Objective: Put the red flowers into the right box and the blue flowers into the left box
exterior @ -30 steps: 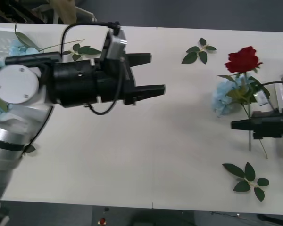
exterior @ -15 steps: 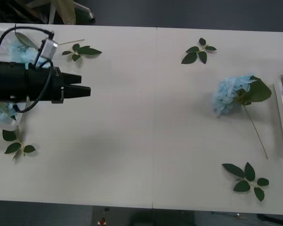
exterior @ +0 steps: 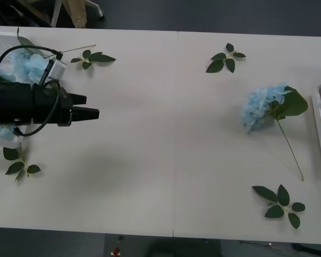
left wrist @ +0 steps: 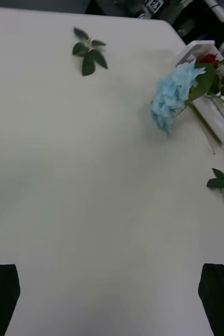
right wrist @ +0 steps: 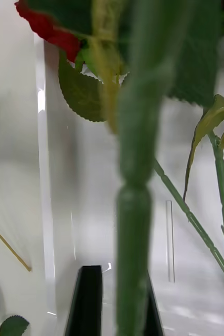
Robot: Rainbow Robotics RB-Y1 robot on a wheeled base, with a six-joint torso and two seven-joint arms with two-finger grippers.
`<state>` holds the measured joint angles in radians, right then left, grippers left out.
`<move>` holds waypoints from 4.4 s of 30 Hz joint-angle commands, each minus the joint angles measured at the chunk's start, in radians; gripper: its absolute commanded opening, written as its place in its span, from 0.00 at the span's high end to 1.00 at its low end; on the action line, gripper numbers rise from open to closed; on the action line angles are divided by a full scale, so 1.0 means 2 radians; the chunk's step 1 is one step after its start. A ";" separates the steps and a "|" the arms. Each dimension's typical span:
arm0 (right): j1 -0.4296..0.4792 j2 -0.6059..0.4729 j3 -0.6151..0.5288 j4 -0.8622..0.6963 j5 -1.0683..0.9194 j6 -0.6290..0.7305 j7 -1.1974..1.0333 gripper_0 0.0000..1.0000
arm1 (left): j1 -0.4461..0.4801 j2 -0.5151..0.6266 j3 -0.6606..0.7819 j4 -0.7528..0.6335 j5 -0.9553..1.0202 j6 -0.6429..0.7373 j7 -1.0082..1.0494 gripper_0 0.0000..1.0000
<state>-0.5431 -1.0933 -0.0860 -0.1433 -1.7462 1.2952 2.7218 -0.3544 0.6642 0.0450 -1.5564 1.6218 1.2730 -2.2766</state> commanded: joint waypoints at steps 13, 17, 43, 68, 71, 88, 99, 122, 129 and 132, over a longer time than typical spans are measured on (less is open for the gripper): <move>0.002 -0.006 -0.001 -0.089 0.003 0.053 -0.008 0.25 | 0.030 -0.159 0.029 -0.053 0.047 0.012 -0.214 0.00; 0.002 0.004 0.022 -0.171 0.000 0.072 -0.008 0.25 | 0.077 -0.177 0.024 -0.121 0.021 0.012 -0.214 0.00; -0.008 0.096 0.263 -0.428 0.064 -0.184 -0.180 0.25 | 0.146 -0.173 -0.011 -0.203 0.044 0.038 -0.214 0.00; -0.005 0.107 0.265 -0.415 0.051 -0.178 -0.130 0.39 | 0.146 -0.173 -0.011 -0.203 0.044 0.038 -0.214 0.00; -0.006 0.106 0.263 -0.415 0.041 -0.161 -0.125 0.38 | 0.146 -0.173 -0.011 -0.203 0.044 0.038 -0.214 0.00; -0.006 0.111 0.265 -0.380 -0.008 -0.108 -0.008 0.40 | 0.146 -0.173 -0.011 -0.203 0.044 0.038 -0.214 0.00; -0.006 0.128 0.275 -0.363 0.022 -0.152 -0.008 1.00 | 0.146 -0.173 -0.011 -0.203 0.044 0.038 -0.214 0.00; -0.006 0.076 0.095 -0.362 -0.023 0.069 -0.008 0.07 | 0.146 -0.173 -0.011 -0.203 0.044 0.038 -0.214 0.00; -0.006 0.047 0.049 -0.363 -0.024 0.149 -0.008 0.07 | 0.146 -0.173 -0.011 -0.203 0.044 0.038 -0.214 0.00; -0.006 0.037 0.049 -0.365 -0.023 0.175 -0.008 0.06 | 0.146 -0.173 -0.011 -0.203 0.044 0.038 -0.214 0.00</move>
<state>-0.5357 -0.9747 0.0003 -0.8649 -1.7884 1.6219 2.6823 -0.0486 0.2929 0.0197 -1.9318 1.7012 1.3420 -2.6914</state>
